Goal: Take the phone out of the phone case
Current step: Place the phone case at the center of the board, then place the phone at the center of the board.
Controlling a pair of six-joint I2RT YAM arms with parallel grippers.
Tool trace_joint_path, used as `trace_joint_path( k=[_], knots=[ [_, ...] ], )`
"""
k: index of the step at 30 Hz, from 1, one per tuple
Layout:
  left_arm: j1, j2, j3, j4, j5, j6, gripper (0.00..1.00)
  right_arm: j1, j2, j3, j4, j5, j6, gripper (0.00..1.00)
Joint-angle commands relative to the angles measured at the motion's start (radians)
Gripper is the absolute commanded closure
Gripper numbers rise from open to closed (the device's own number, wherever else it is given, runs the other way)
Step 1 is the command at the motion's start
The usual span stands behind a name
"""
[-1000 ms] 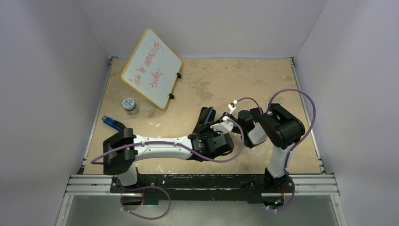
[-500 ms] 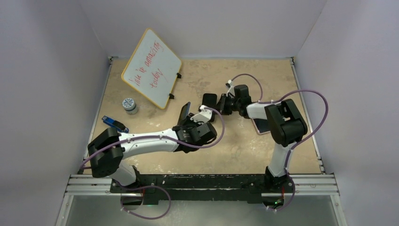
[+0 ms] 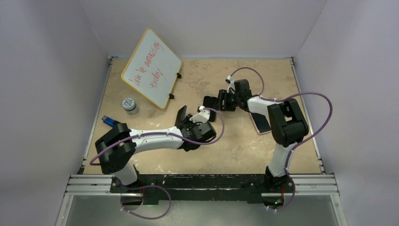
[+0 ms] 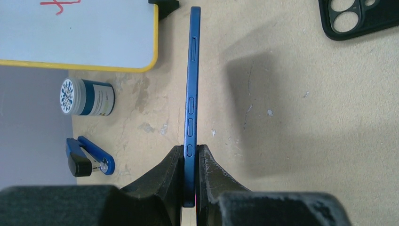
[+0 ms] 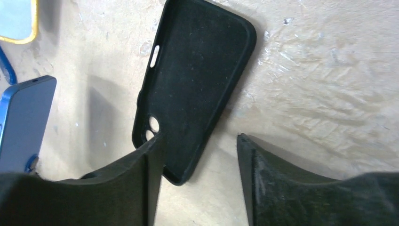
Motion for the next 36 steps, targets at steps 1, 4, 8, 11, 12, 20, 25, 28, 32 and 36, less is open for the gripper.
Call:
trace_joint_path(
  k=[1, 4, 8, 11, 12, 20, 25, 28, 32, 36],
  knots=[
    [0.012, 0.022, 0.03, -0.015, -0.026, -0.023, 1.0, -0.008, -0.129, -0.08, 0.008, 0.069, -0.04, 0.36],
    [0.015, 0.055, 0.046, -0.049, -0.017, -0.03, 1.0, -0.008, -0.235, -0.165, 0.087, 0.073, -0.029, 0.31],
    [0.019, 0.11, 0.061, -0.102, -0.014, -0.052, 1.0, -0.007, -0.376, -0.284, 0.189, 0.098, -0.026, 0.3],
    [0.026, 0.153, 0.07, -0.127, -0.002, -0.068, 1.0, -0.008, -0.468, -0.369, 0.27, 0.114, -0.025, 0.29],
    [0.026, 0.166, 0.075, -0.132, 0.004, -0.071, 1.0, -0.008, -0.496, -0.397, 0.303, 0.117, -0.021, 0.29],
    [0.029, 0.274, 0.121, -0.204, 0.028, -0.105, 0.95, -0.008, -0.642, -0.578, 0.504, 0.15, 0.029, 0.3],
    [0.029, 0.301, 0.123, -0.22, 0.066, -0.123, 0.84, -0.008, -0.676, -0.593, 0.502, 0.181, 0.026, 0.3],
    [0.028, 0.298, 0.119, -0.227, 0.094, -0.132, 0.75, -0.007, -0.692, -0.605, 0.508, 0.203, 0.028, 0.3],
    [0.018, 0.274, 0.108, -0.195, 0.15, -0.129, 0.7, -0.007, -0.691, -0.604, 0.508, 0.201, 0.029, 0.3],
    [0.017, 0.244, 0.083, -0.129, 0.207, -0.106, 0.61, -0.008, -0.693, -0.601, 0.507, 0.195, 0.031, 0.29]
  ],
)
